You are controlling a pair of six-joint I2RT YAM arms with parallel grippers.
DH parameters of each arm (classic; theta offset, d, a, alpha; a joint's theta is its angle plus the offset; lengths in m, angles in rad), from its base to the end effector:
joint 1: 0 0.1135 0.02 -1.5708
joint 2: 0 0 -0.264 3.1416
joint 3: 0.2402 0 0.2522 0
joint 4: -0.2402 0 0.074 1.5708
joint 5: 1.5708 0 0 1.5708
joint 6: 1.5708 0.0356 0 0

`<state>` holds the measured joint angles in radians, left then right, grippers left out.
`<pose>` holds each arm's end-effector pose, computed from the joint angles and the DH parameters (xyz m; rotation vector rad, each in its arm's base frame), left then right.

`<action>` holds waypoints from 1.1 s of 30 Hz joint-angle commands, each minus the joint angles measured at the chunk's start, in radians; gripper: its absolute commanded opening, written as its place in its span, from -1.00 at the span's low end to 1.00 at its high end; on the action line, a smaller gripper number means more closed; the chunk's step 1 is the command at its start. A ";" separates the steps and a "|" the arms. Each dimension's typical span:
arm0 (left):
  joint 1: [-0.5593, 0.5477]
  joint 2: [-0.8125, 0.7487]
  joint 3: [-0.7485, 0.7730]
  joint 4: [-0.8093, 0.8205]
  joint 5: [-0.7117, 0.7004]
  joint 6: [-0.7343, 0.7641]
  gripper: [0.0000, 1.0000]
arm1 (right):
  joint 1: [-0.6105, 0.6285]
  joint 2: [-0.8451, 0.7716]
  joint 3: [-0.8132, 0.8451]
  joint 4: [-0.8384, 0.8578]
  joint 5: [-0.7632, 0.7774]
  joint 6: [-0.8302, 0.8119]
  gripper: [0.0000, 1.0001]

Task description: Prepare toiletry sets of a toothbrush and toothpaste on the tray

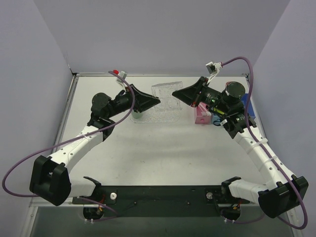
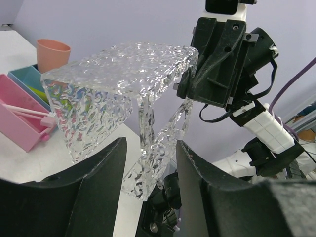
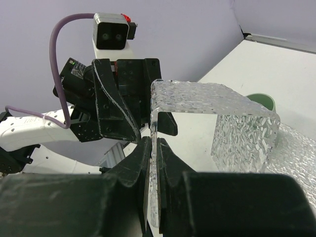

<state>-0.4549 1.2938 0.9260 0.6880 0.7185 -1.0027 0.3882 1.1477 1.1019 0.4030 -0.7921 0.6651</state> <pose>0.2535 -0.1501 0.3671 0.3150 1.5092 -1.6449 0.2235 0.1188 0.4376 -0.5724 1.3400 1.3550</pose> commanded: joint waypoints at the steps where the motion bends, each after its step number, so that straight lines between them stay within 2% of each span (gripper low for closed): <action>1: -0.008 0.012 0.007 0.165 0.035 -0.080 0.04 | 0.008 -0.023 0.009 0.125 -0.038 0.010 -1.00; 5: -0.014 0.024 0.002 0.212 0.045 -0.112 -0.16 | 0.009 -0.016 0.012 0.122 -0.042 0.010 -1.00; 6: -0.014 0.025 -0.001 0.219 0.045 -0.123 -0.31 | 0.008 -0.014 0.012 0.120 -0.041 0.005 -1.00; 15: -0.016 0.042 -0.013 0.220 0.044 -0.137 -0.98 | 0.008 -0.003 0.013 0.043 -0.001 -0.058 -1.00; 18: -0.015 0.036 -0.021 0.203 0.030 -0.116 -1.00 | 0.008 0.001 0.016 -0.003 0.027 -0.081 -0.78; 19: -0.014 0.030 -0.024 0.185 0.018 -0.100 -1.00 | 0.009 0.000 0.019 -0.038 0.037 -0.105 -0.58; 20: -0.014 0.024 -0.026 0.156 -0.003 -0.077 -1.00 | 0.009 -0.008 0.019 -0.059 0.066 -0.119 -0.47; 22: -0.010 -0.001 -0.003 -0.018 -0.030 0.036 -1.00 | 0.008 -0.026 0.032 -0.129 0.100 -0.166 -0.20; 23: -0.008 -0.008 0.010 -0.092 -0.066 0.080 -1.00 | 0.009 -0.037 0.035 -0.160 0.158 -0.183 -0.16; 24: -0.005 -0.022 0.025 -0.236 -0.091 0.157 -1.00 | 0.011 -0.057 0.044 -0.193 0.190 -0.205 -0.14; 26: 0.007 -0.027 0.063 -0.361 -0.164 0.205 -1.00 | 0.021 -0.077 0.049 -0.288 0.278 -0.265 -0.12; 27: 0.012 -0.027 0.069 -0.433 -0.180 0.225 -1.00 | 0.029 -0.091 0.050 -0.315 0.371 -0.280 -0.13; 30: 0.013 -0.013 0.070 -0.490 -0.205 0.231 -1.00 | 0.077 -0.077 0.073 -0.398 0.485 -0.315 -0.17; 33: 0.010 0.002 0.039 -0.460 -0.205 0.182 -1.00 | 0.162 -0.011 0.139 -0.527 0.534 -0.346 -0.26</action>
<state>-0.4435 1.3018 0.9432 0.2760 0.5617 -0.8425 0.4644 1.0939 1.1412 0.0021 -0.4084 0.4053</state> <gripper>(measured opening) 0.056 0.393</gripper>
